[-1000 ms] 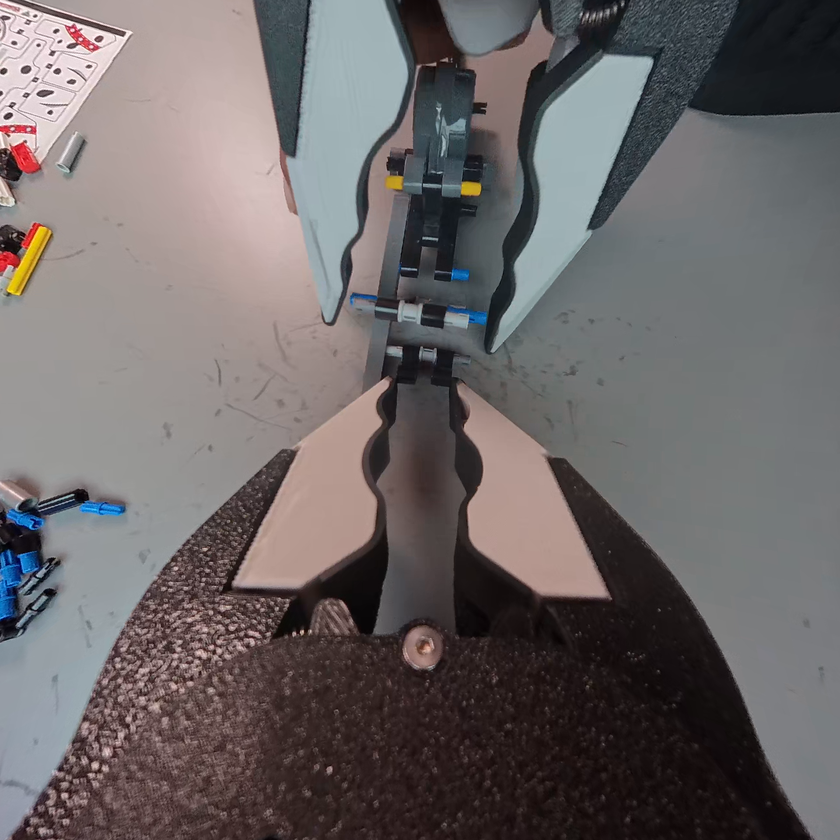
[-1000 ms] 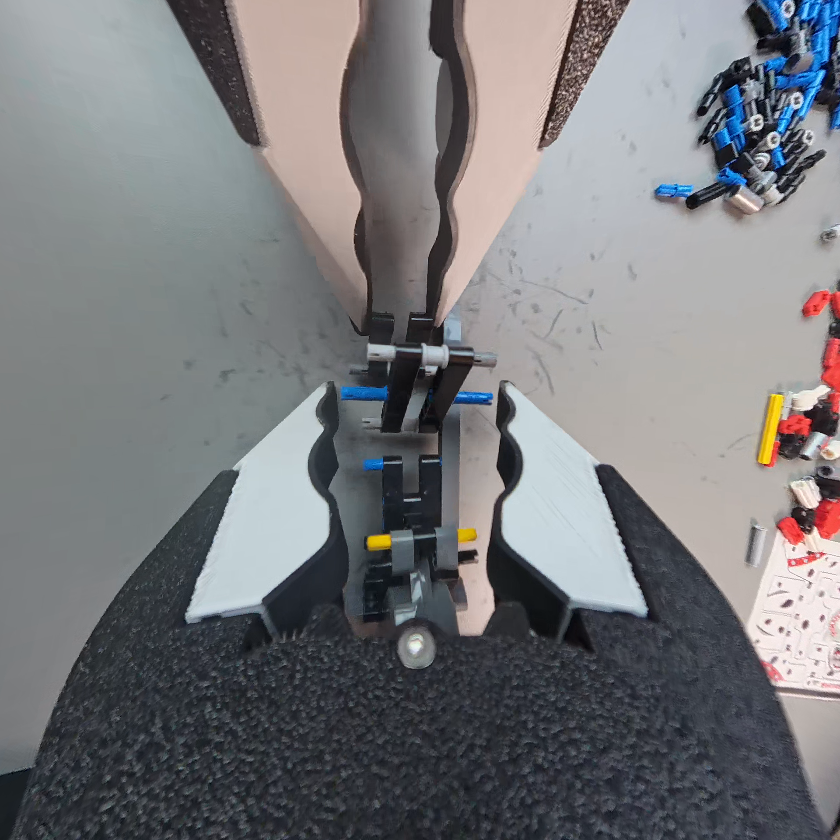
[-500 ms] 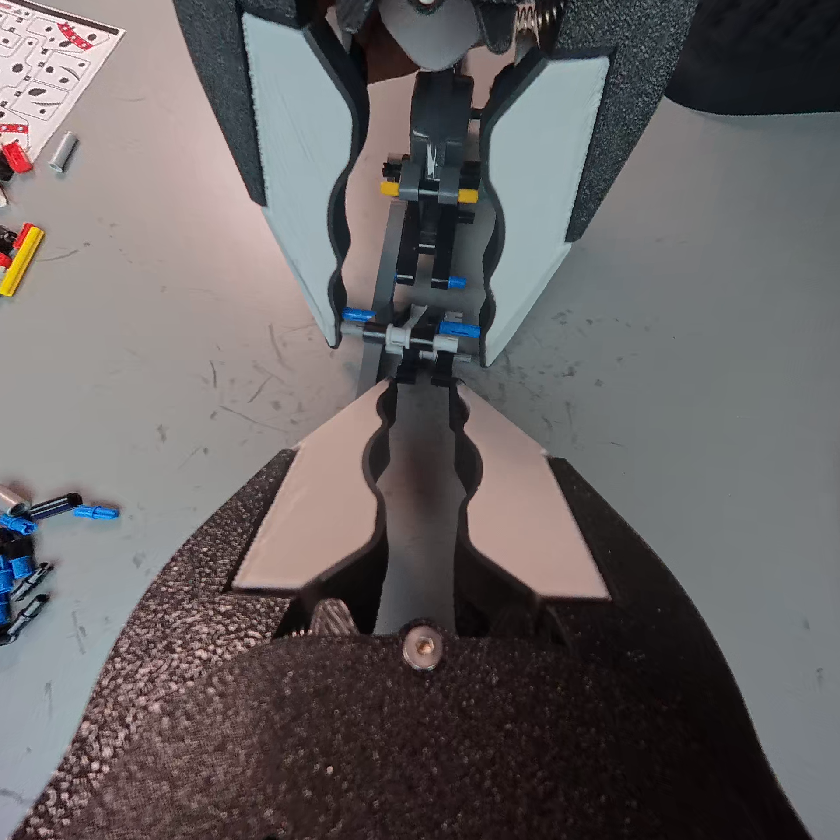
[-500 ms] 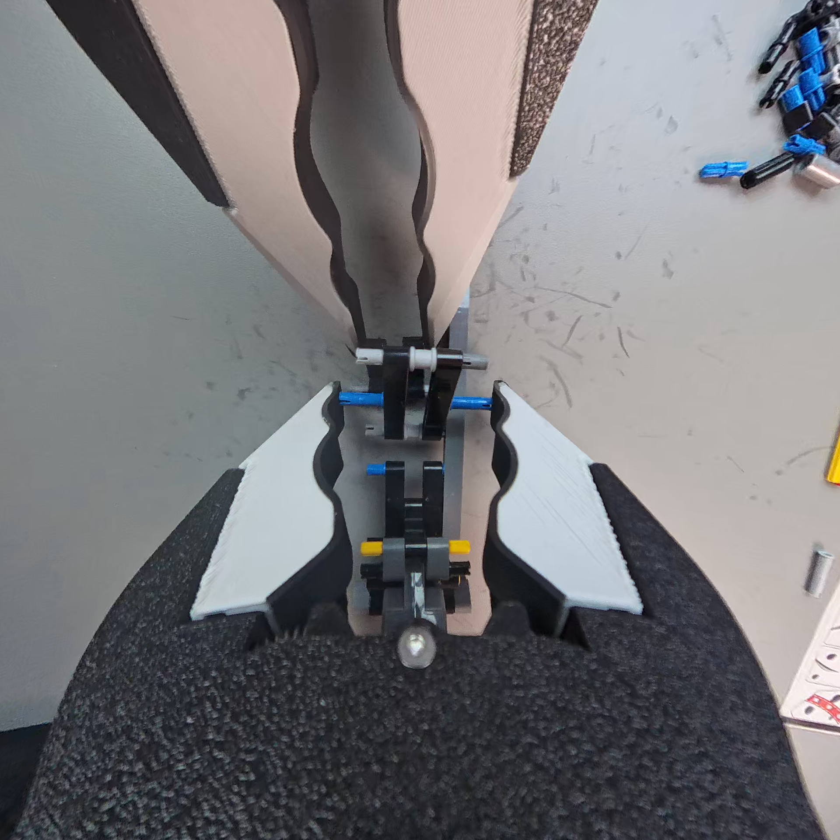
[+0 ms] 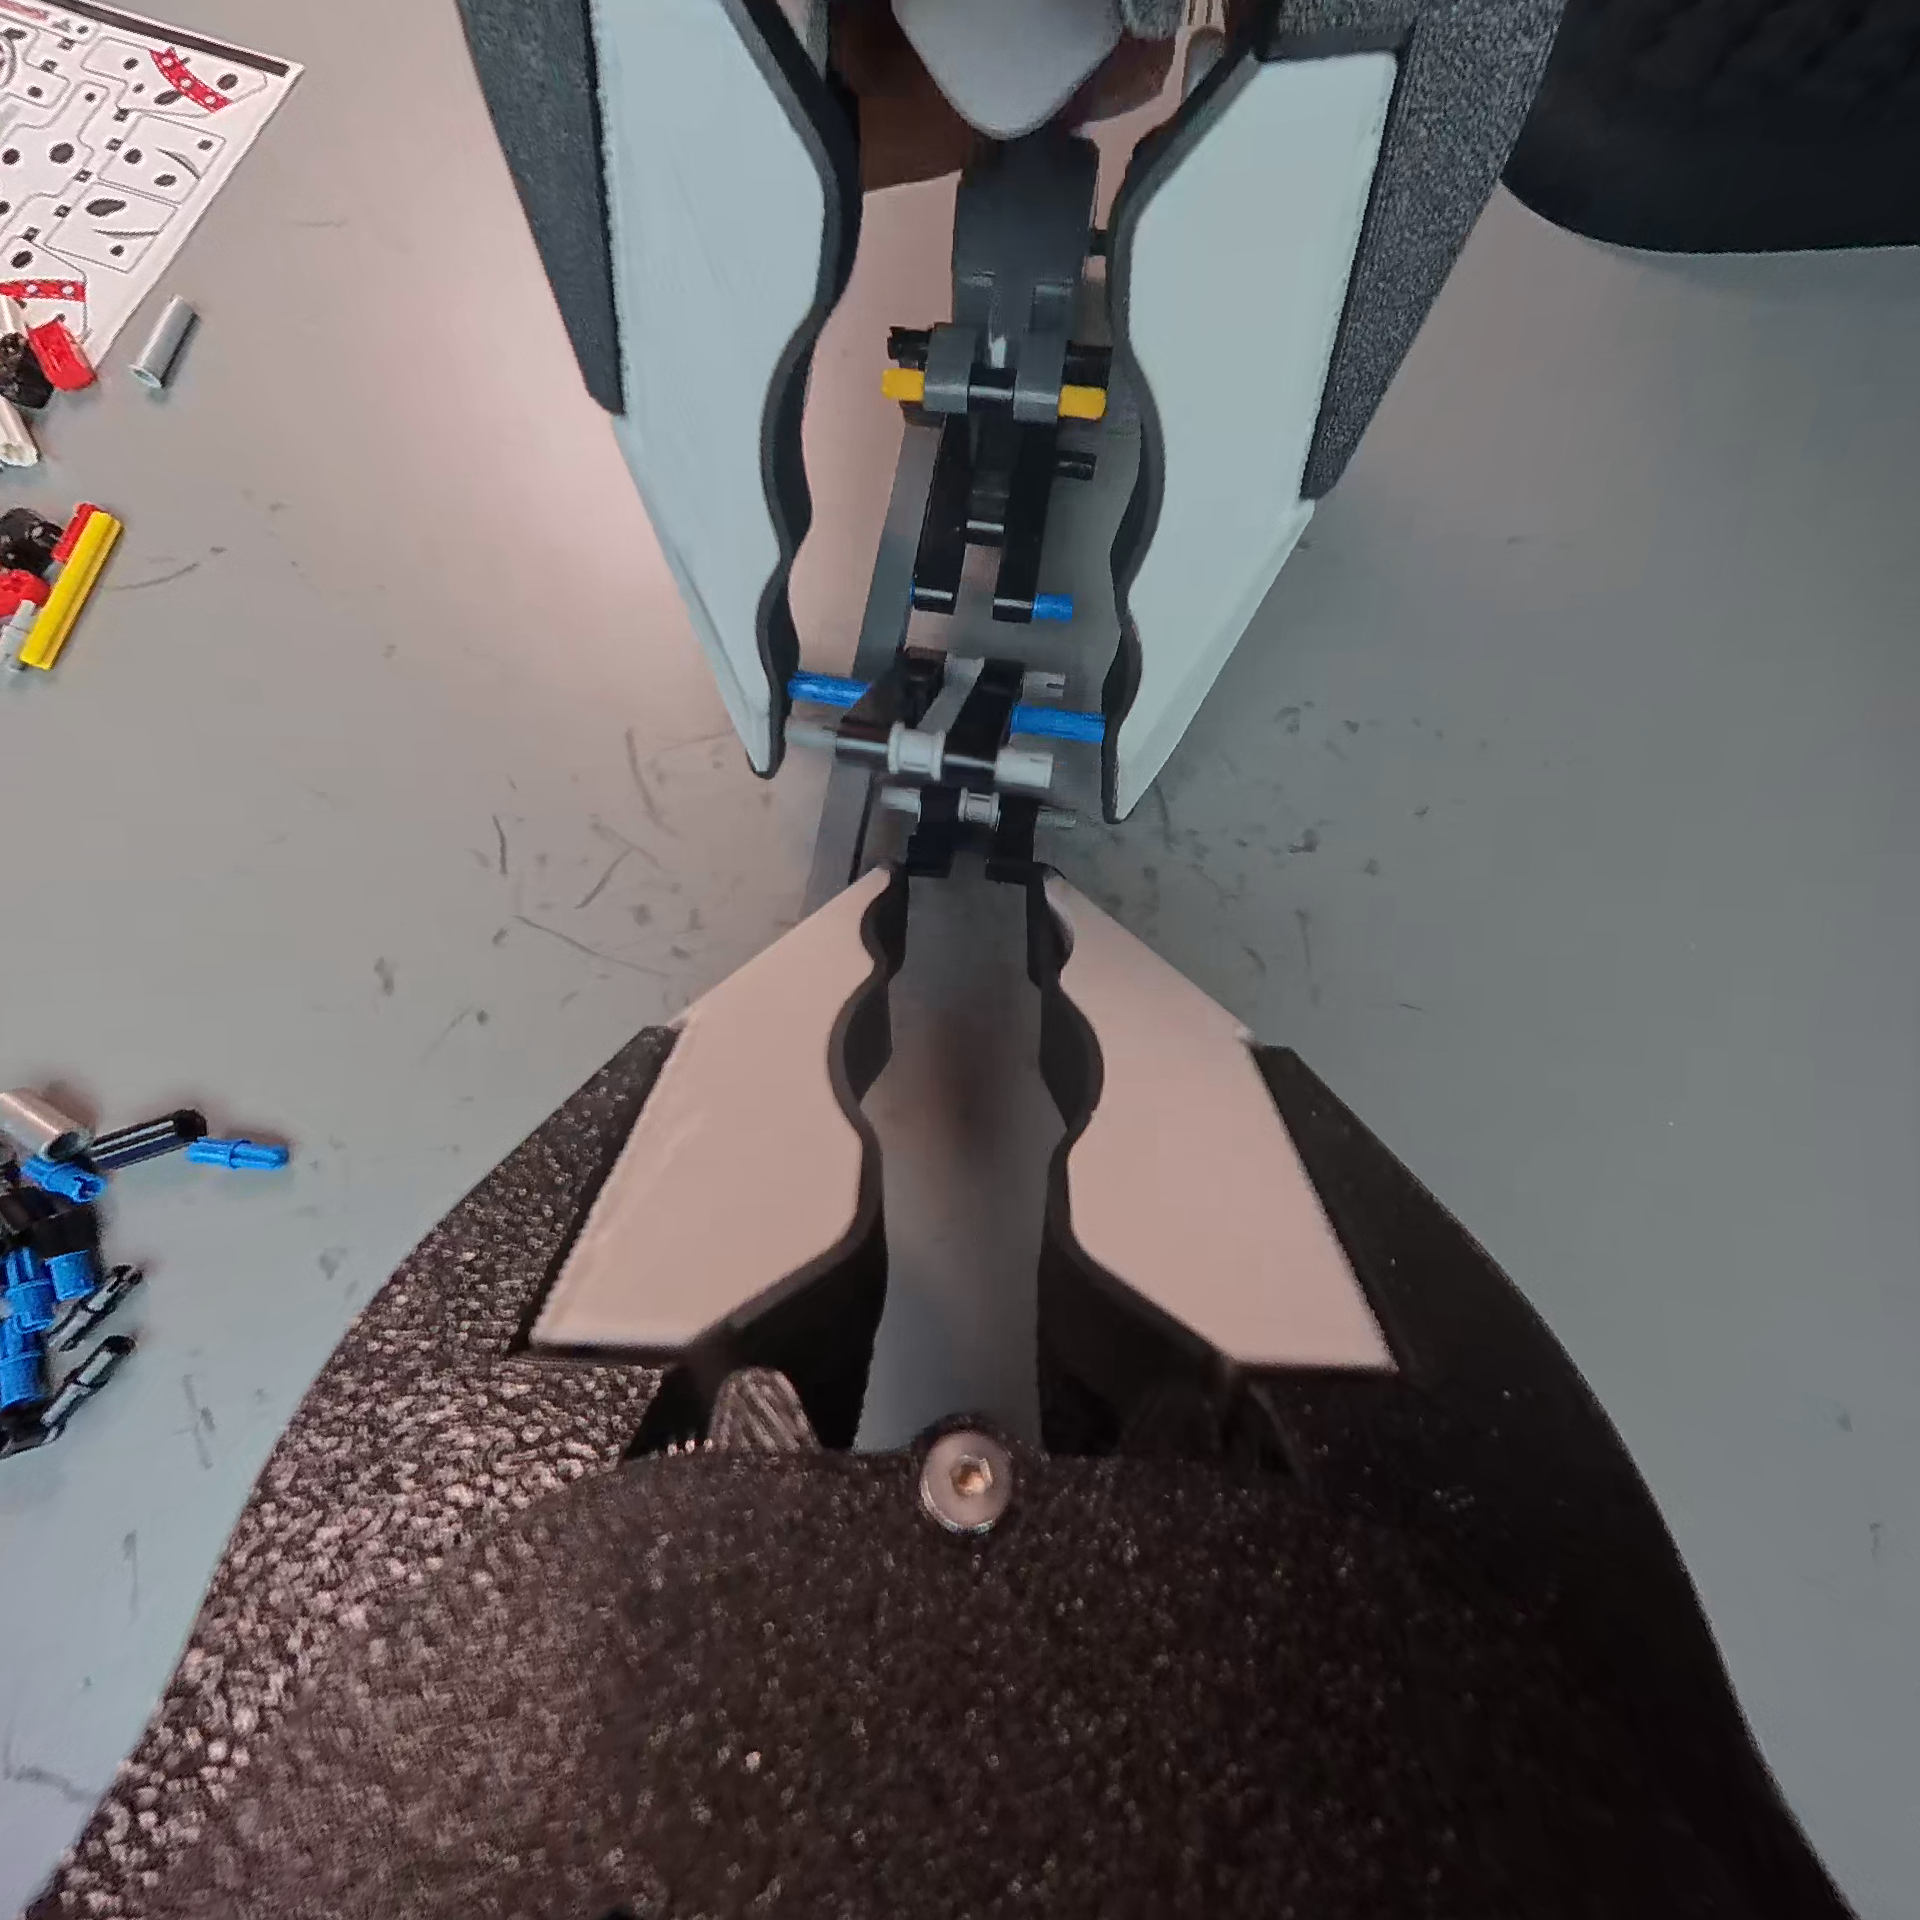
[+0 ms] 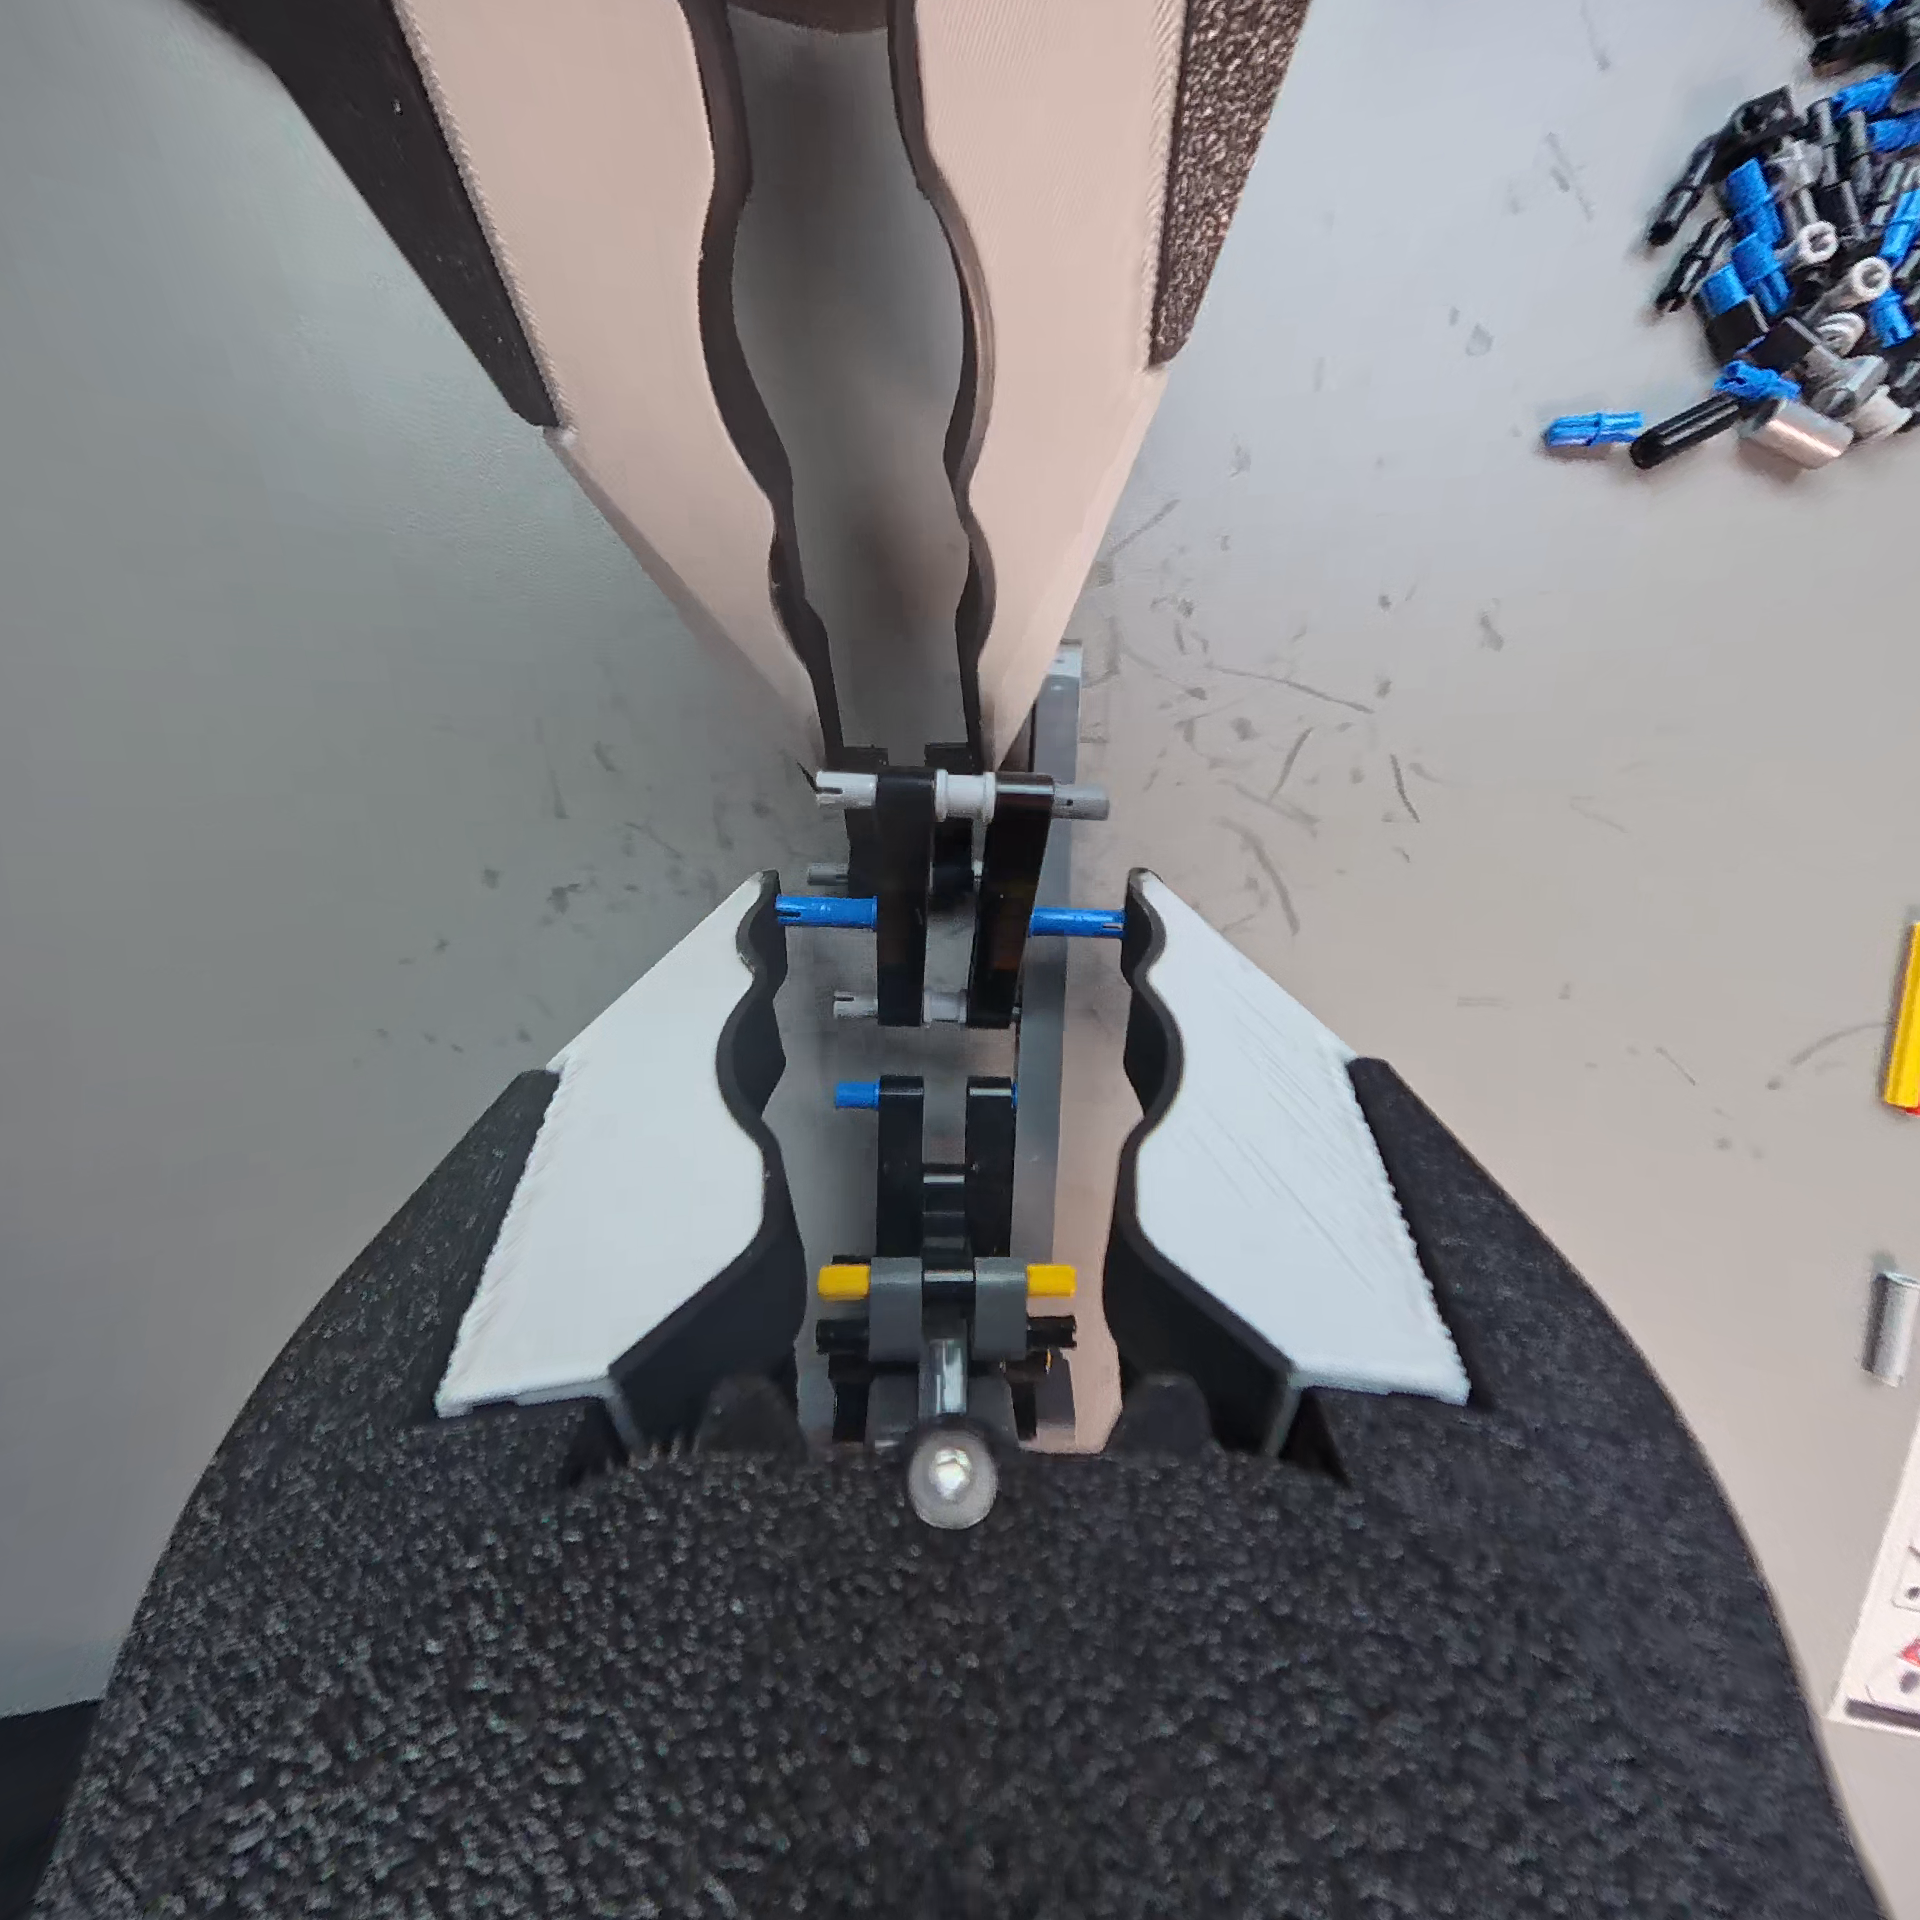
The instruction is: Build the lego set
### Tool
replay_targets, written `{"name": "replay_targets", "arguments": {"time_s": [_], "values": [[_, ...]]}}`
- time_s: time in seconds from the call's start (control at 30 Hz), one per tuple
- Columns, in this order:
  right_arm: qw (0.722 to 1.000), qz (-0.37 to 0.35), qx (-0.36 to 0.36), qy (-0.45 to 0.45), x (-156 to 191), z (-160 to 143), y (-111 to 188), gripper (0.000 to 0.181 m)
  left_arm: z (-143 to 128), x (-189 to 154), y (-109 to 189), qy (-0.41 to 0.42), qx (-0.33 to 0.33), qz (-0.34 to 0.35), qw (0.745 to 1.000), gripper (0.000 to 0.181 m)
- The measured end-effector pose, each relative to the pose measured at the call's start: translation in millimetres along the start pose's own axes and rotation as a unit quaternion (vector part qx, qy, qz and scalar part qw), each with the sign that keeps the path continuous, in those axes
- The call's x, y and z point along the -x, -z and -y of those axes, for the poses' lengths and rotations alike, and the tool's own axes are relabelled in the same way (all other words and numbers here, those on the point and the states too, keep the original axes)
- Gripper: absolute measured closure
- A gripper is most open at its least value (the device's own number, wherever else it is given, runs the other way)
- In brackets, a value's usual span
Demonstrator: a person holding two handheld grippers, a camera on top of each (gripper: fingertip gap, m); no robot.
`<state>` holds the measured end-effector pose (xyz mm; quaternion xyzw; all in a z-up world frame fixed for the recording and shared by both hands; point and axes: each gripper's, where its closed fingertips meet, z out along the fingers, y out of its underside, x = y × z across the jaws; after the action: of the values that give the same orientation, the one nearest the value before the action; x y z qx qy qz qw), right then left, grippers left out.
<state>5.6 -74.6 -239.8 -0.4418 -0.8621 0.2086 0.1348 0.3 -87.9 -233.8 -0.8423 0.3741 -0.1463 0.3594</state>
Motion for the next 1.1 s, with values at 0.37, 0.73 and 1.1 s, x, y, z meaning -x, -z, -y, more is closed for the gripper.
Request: {"name": "replay_targets", "arguments": {"time_s": [0.37, 0.73, 1.1], "values": [[0.999, -0.014, -0.034, 0.013, 4, -2, 10, 0.116, 5, -4, 6, -0.029, -0.019, -0.007, 0.999, 0.156], [0.997, 0.001, 0.021, 0.069, 15, 0, -1, 0.116, -9, -13, -6, -0.058, -0.002, -0.046, 0.997, 0.157], [0.999, 0.004, -0.025, 0.036, 11, 17, 13, 0.138, -11, -11, -9, -0.025, 0.000, -0.056, 0.998, 0.158]]}}
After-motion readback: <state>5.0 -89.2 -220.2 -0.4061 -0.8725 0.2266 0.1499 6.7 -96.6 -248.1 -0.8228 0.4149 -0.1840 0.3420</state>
